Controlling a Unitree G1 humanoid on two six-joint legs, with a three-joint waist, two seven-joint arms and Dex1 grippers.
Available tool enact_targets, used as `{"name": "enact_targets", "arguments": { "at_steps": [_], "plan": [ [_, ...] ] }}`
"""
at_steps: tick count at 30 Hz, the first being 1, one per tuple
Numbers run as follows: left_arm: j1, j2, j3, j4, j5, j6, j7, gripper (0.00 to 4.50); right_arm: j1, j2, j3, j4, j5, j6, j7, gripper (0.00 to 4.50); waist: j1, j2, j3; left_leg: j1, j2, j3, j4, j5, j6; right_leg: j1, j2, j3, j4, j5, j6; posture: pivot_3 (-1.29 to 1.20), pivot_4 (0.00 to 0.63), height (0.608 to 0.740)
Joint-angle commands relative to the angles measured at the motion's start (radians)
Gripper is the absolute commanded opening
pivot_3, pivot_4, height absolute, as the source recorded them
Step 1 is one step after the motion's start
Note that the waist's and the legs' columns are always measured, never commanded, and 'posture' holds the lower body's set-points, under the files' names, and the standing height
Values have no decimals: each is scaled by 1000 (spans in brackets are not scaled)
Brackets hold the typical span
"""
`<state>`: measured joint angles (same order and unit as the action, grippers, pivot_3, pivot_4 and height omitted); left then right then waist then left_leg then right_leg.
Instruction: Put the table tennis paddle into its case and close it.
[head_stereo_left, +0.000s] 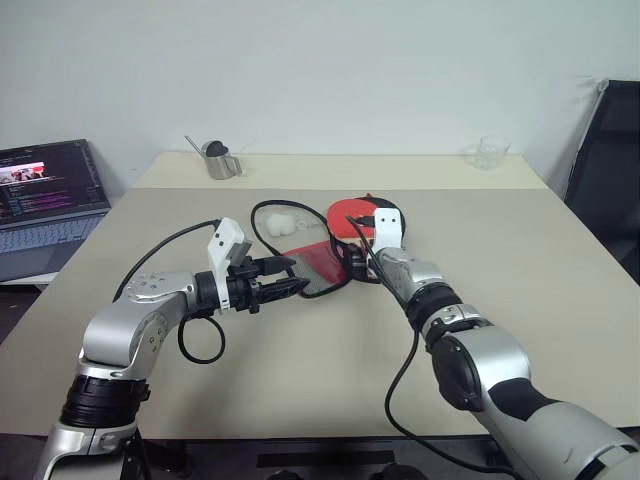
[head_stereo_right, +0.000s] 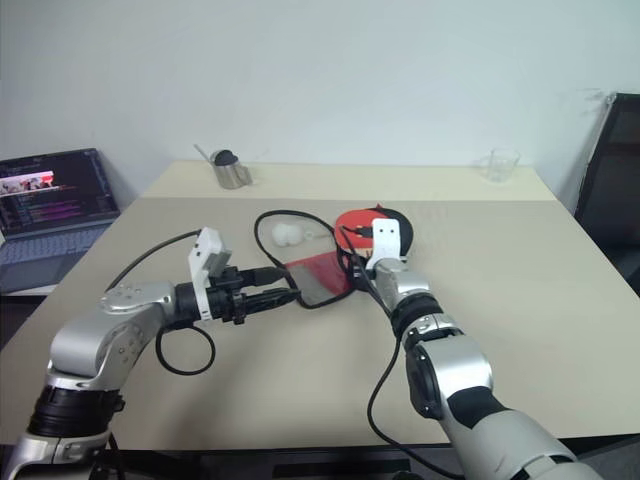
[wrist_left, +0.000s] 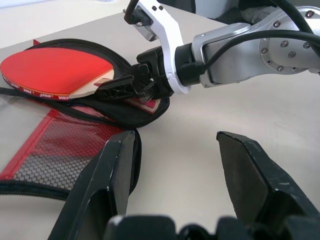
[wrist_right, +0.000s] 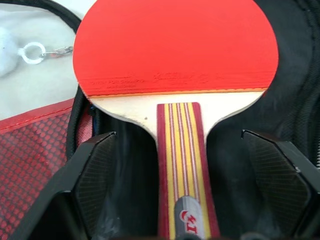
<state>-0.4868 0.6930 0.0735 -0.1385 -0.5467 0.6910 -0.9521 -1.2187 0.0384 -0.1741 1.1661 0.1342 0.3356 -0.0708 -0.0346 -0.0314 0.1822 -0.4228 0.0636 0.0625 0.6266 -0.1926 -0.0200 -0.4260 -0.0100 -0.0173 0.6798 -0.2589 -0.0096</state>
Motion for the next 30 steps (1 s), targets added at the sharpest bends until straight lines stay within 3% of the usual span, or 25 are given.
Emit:
{"name": "enact_targets", "arguments": {
  "at_steps": [1,8,9,11,19,30],
  "plan": [
    [-29,-4,-7,4,6,-22,-4,2881,-21,-5,4,-26,-10,-15,-9,4444,0,0,0,0,0,0,0,0,0,0,0,0,0,0,0,0,150,740],
    [-37,-7,-17,10,6,-28,-7,2881,-16,-2,-2,-23,-4,10,-11,4444,0,0,0,0,0,0,0,0,0,0,0,0,0,0,0,0,150,740],
    [-38,-8,-18,9,6,-28,-6,2881,-15,-3,-3,-21,-5,16,-18,4279,0,0,0,0,0,0,0,0,0,0,0,0,0,0,0,0,150,740],
    [-37,-7,-17,9,5,-29,-6,2881,-13,-2,-1,-20,-6,21,-20,3848,0,0,0,0,0,0,0,0,0,0,0,0,0,0,0,0,150,740],
    [-35,-6,-16,8,7,-28,0,2881,-8,-1,1,-17,-9,26,-20,1145,0,0,0,0,0,0,0,0,0,0,0,0,0,0,0,0,150,740],
    [-35,-4,-16,15,16,-27,-2,2881,-6,4,-3,-30,-2,8,-18,1143,0,0,0,0,0,0,0,0,0,0,0,0,0,0,0,0,150,740]
  ]
}}
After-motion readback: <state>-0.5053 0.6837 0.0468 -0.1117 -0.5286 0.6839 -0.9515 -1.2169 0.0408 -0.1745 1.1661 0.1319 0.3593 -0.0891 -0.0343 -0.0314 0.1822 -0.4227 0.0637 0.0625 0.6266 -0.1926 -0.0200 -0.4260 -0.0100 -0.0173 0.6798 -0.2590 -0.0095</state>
